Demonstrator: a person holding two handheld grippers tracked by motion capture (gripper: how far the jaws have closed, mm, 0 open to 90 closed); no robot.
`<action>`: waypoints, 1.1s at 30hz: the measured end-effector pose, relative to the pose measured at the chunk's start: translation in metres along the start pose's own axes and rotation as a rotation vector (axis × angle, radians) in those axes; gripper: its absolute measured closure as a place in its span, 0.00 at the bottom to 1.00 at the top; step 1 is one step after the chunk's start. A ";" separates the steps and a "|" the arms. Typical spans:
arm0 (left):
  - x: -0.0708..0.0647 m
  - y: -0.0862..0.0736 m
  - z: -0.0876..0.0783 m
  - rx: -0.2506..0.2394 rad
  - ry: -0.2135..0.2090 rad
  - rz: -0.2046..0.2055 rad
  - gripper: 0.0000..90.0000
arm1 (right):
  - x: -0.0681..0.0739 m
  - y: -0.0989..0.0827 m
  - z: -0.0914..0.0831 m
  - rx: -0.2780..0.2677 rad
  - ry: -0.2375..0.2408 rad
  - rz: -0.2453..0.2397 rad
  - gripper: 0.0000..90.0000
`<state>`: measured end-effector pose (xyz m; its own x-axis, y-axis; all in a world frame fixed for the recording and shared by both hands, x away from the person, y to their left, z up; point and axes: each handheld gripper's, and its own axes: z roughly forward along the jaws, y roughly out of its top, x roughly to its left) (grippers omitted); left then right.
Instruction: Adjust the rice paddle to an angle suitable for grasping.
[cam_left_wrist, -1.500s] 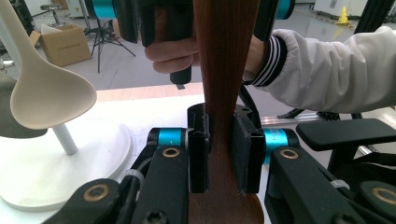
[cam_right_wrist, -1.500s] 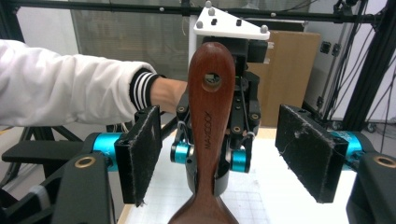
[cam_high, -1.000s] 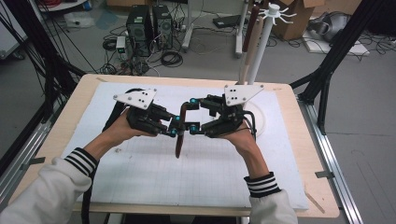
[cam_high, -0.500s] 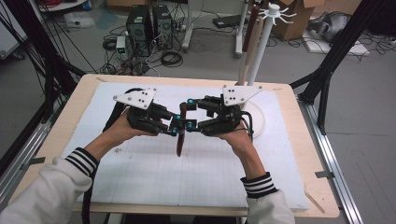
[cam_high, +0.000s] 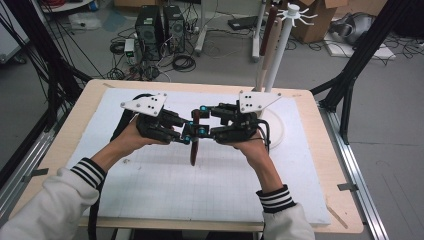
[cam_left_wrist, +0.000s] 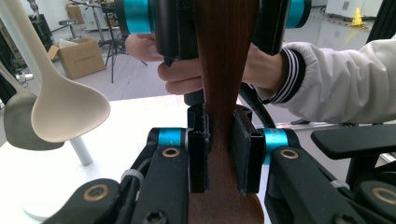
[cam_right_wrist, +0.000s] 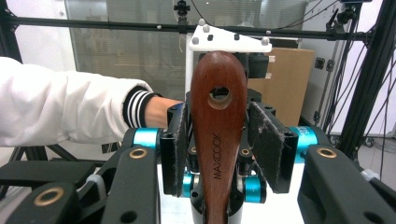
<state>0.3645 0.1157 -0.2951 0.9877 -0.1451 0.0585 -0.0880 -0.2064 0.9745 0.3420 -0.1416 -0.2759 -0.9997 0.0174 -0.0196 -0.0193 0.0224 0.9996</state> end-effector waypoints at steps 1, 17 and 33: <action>0.000 0.000 0.000 -0.005 0.004 -0.003 0.86 | 0.000 0.000 0.000 0.000 0.000 0.001 0.65; 0.000 0.000 0.001 -0.025 -0.007 -0.019 0.86 | 0.000 -0.001 0.000 0.007 0.001 0.005 0.74; 0.002 -0.001 0.000 -0.020 0.007 -0.079 0.78 | 0.000 -0.001 0.000 0.013 -0.018 0.015 0.76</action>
<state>0.3666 0.1151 -0.2960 0.9924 -0.1221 -0.0172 -0.0073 -0.1974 0.9803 0.3418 -0.1417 -0.2768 -0.9993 0.0360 -0.0054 -0.0042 0.0347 0.9994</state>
